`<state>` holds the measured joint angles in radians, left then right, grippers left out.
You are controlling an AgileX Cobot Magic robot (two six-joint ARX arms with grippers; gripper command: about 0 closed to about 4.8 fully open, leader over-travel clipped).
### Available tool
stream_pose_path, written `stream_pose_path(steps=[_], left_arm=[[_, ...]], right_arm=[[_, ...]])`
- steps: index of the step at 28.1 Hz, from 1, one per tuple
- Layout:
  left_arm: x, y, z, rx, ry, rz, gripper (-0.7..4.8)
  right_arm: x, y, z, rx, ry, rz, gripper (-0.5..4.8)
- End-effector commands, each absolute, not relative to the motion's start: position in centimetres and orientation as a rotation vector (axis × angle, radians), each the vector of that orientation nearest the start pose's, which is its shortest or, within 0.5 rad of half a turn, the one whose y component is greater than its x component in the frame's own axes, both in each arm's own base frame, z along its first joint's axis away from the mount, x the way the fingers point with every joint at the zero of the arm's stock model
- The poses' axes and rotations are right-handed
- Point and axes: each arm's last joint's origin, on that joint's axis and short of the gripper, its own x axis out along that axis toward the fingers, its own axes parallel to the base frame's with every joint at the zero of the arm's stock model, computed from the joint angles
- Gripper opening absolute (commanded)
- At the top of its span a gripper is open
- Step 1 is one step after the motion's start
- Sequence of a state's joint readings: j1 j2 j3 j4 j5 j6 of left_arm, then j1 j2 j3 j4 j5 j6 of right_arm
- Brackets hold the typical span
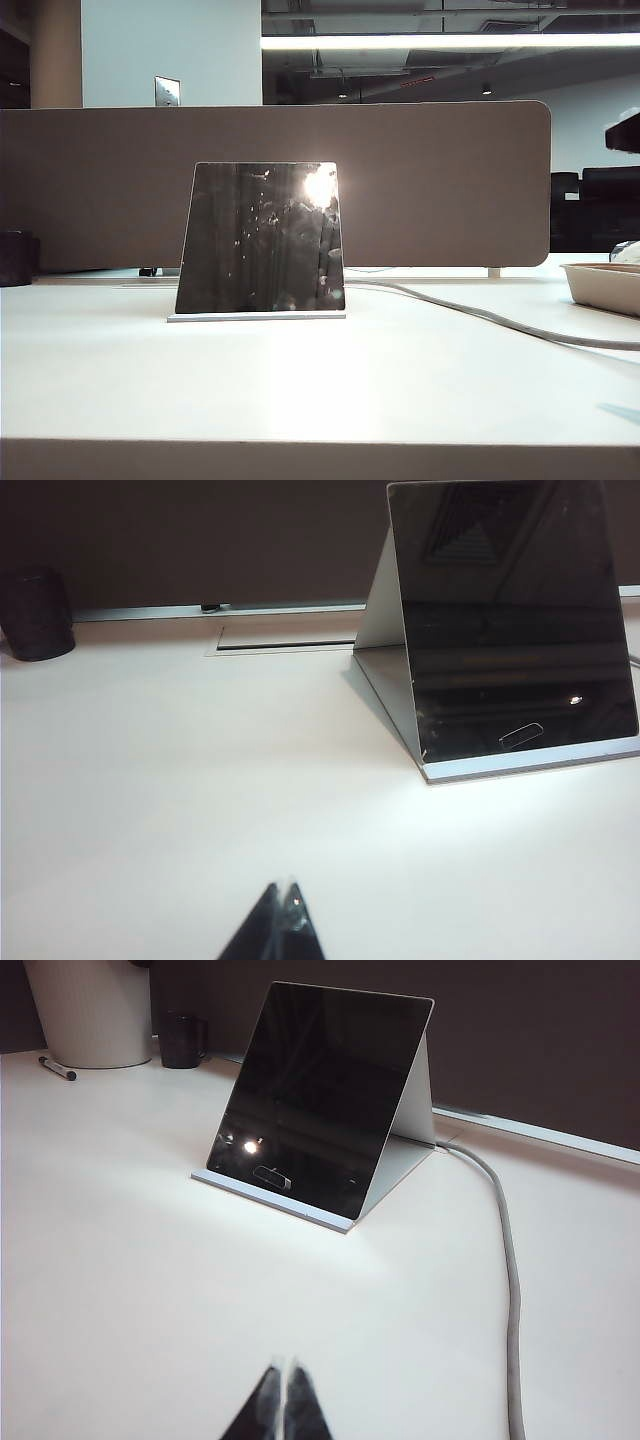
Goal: Push the base of the mirror on the table to move it forward for a short distance.
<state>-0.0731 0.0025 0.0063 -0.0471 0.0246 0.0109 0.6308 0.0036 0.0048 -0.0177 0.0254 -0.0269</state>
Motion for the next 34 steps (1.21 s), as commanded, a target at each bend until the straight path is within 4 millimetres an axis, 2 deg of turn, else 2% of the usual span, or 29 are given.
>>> stream_pose_path(steps=[1, 34], left_arm=[[9.71, -0.77, 16.23, 0.019, 0.03, -0.101, -0.02], [9.72, -0.56, 16.14, 0.015, 0.04, -0.079, -0.02]], right_arm=[[7.92, 5.7, 16.47, -0.027, -0.006, 0.607, 0.22], [8.08, 5.48, 16.47, -0.028, -0.006, 0.582, 0.22]])
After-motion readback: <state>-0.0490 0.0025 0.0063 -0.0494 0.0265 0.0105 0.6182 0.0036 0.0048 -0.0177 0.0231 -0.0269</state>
